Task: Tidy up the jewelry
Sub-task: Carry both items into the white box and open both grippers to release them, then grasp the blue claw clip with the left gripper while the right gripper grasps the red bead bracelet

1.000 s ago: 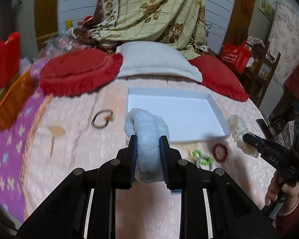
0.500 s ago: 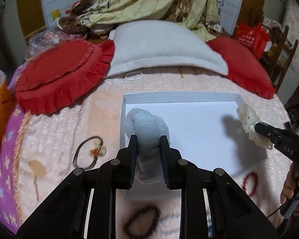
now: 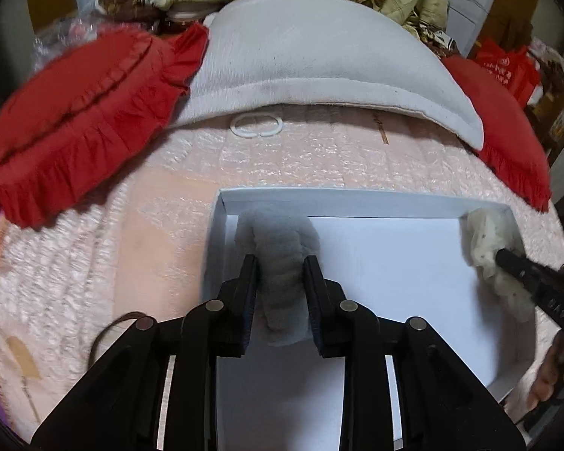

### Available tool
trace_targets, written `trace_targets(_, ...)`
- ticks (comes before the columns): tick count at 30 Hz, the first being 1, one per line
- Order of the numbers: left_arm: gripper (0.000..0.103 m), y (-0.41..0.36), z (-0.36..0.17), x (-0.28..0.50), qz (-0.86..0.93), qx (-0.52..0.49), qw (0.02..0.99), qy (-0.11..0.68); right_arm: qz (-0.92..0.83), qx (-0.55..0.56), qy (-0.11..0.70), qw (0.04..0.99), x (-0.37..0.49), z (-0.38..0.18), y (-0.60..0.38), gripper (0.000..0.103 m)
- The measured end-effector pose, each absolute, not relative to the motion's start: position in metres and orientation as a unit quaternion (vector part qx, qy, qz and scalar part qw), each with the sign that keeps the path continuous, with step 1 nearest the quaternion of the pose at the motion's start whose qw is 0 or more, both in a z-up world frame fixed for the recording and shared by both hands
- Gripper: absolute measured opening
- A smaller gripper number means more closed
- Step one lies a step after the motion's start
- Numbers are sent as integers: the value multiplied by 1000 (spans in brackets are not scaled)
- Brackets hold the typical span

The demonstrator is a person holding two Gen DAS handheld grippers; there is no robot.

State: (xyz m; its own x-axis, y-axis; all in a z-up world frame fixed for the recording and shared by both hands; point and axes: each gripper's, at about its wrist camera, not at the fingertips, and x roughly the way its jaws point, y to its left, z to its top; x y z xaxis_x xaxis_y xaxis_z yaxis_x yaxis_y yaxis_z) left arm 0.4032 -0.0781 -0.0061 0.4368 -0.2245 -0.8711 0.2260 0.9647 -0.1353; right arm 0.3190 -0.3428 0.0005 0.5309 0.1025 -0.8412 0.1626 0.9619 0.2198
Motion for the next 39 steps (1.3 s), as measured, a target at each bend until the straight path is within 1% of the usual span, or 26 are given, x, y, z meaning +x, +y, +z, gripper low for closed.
trace_targets(1, 35, -77, -7, 403, -137, -7, 846, 515, -16, 144, 482, 864, 320, -1, -344, 15)
trace_targets(3, 42, -72, -6, 403, -148, -25, 845, 513, -16, 158, 478, 864, 319, -4, -346, 18)
trace_targets(4, 45, -69, -5, 402, -156, -34, 845, 510, -17, 166, 475, 864, 318, -5, -347, 25)
trace_targets(5, 46, -67, -4, 401, -162, -41, 845, 508, -14, 175, 468, 866, 317, -5, -349, 30)
trace_targets(7, 48, -61, 2, 398, -175, -59, 845, 502, -15, 178, 461, 869, 315, -3, -351, 37)
trace_targets(8, 48, -58, 6, 396, -181, -68, 844, 500, -17, 178, 459, 870, 315, -1, -351, 39)
trace_targets(11, 50, -51, 22, 386, -194, -84, 847, 488, -17, 186, 452, 872, 311, 5, -355, 39)
trace_targets(13, 55, -48, 34, 380, -198, -86, 851, 478, -16, 189, 448, 873, 308, 10, -356, 40)
trace_targets(19, 56, -38, 64, 349, -200, -90, 861, 459, -23, 183, 436, 881, 289, 30, -358, 40)
trace_targets(25, 56, -31, 84, 292, -196, -47, 879, 433, -14, 187, 427, 885, 239, 48, -358, 40)
trace_targets(28, 56, -26, 82, 261, -192, -33, 881, 431, 0, 187, 427, 885, 205, 50, -355, 40)
trace_targets(32, 56, -21, 67, 227, -193, -37, 873, 446, 15, 194, 433, 880, 162, 41, -351, 40)
trace_targets(39, 56, -27, 26, 173, -211, -65, 842, 491, 22, 200, 459, 865, 115, 3, -344, 40)
